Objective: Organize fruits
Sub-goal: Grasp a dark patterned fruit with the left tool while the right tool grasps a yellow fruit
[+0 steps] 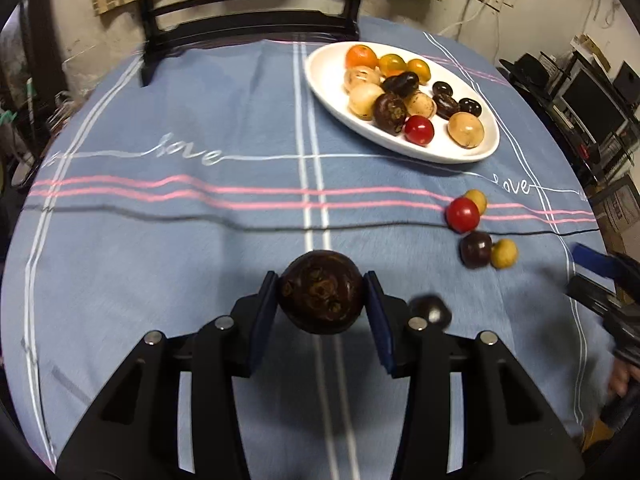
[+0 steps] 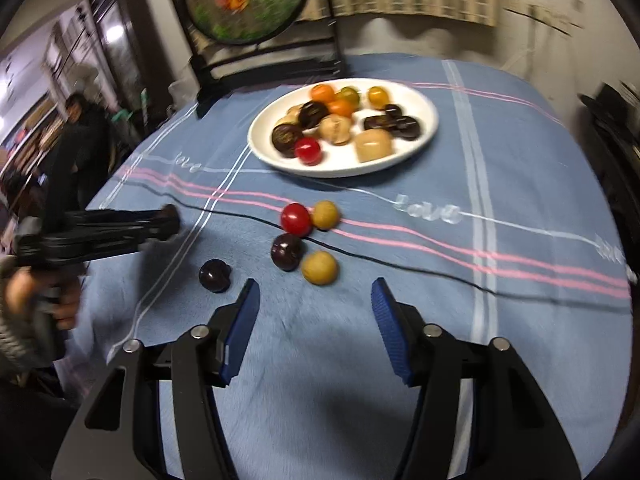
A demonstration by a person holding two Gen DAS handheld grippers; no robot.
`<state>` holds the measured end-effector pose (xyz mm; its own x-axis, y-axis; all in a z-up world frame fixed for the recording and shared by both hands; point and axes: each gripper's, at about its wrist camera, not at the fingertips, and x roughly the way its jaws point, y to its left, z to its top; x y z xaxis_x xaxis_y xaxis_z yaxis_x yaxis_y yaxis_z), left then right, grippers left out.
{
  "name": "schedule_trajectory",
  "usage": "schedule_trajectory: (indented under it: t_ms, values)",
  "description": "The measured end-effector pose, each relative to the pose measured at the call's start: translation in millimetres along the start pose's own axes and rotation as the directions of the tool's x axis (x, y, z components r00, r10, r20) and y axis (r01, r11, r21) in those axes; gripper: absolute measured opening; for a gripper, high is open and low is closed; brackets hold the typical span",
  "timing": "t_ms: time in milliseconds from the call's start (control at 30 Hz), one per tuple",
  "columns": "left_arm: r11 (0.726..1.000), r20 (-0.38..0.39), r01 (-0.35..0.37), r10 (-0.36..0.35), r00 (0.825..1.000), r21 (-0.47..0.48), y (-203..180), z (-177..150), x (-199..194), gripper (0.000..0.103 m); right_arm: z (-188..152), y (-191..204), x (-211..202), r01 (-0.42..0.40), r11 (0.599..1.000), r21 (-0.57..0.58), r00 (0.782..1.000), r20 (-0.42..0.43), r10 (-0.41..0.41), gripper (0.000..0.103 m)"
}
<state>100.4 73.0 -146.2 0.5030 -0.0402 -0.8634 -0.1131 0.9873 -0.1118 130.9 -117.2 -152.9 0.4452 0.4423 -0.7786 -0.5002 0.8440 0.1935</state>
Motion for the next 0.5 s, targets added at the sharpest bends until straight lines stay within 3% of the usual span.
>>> schedule_trajectory:
  t_ms: [100,167,500]
  values:
    - [1.000,0.005,-0.018,0.018,1.000,-0.025,10,-12,-16,0.044,3,0,28,-0.015,1.000,-0.026,0.999,-0.032,0.014,0.038]
    - [0.998,0.007,-0.037,0.037,0.999,-0.043,16,-21,-28,0.044,4,-1,37,-0.019,0.999,-0.030,0.999,-0.036,0.018,0.038]
    - [0.992,0.006,-0.081,0.082,0.997,-0.092,29,-49,-55,0.044,7,-10,59,-0.033,0.999,-0.039,0.999,-0.044,0.032,0.027]
